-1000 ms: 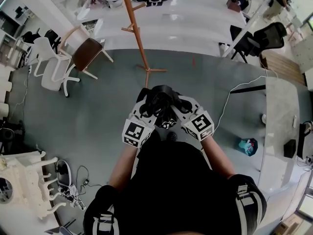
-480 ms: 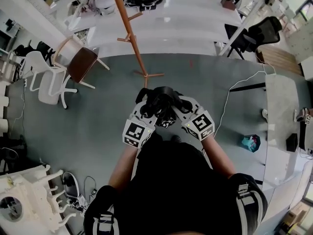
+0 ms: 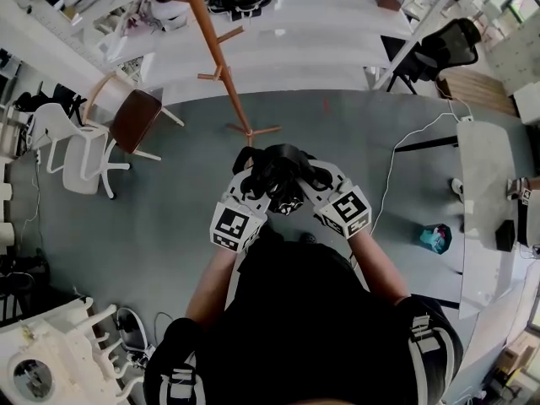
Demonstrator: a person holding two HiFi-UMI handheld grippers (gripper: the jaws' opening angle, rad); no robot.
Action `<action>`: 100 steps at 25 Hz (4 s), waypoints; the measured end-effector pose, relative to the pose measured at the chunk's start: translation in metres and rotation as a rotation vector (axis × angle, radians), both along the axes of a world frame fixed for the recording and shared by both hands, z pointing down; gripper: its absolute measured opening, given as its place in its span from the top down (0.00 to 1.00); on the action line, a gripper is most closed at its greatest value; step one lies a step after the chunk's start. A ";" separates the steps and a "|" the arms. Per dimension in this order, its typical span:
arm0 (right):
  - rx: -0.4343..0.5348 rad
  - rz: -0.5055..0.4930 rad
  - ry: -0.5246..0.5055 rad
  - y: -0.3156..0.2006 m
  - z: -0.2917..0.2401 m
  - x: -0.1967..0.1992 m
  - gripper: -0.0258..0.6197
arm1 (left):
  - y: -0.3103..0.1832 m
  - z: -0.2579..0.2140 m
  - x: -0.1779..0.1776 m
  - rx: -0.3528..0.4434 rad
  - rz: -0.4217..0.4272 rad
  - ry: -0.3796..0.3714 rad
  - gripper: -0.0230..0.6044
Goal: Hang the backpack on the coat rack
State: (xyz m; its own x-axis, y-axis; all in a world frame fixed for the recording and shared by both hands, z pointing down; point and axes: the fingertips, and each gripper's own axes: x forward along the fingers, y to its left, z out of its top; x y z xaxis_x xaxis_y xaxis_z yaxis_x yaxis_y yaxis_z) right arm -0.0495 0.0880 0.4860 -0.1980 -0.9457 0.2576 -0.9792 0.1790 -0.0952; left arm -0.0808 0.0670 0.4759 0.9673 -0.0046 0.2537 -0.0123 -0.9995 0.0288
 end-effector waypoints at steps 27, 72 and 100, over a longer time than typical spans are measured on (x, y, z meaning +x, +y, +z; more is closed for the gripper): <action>0.060 0.198 -0.010 -0.086 0.013 -0.043 0.85 | -0.090 0.009 -0.042 0.047 0.156 0.007 0.83; 0.030 -0.225 -0.021 -0.257 0.001 0.154 0.85 | -0.242 -0.001 0.146 0.014 -0.251 -0.019 0.83; 0.021 -0.478 -0.052 -0.343 0.011 0.237 0.85 | -0.317 0.010 0.228 -0.021 -0.545 -0.049 0.83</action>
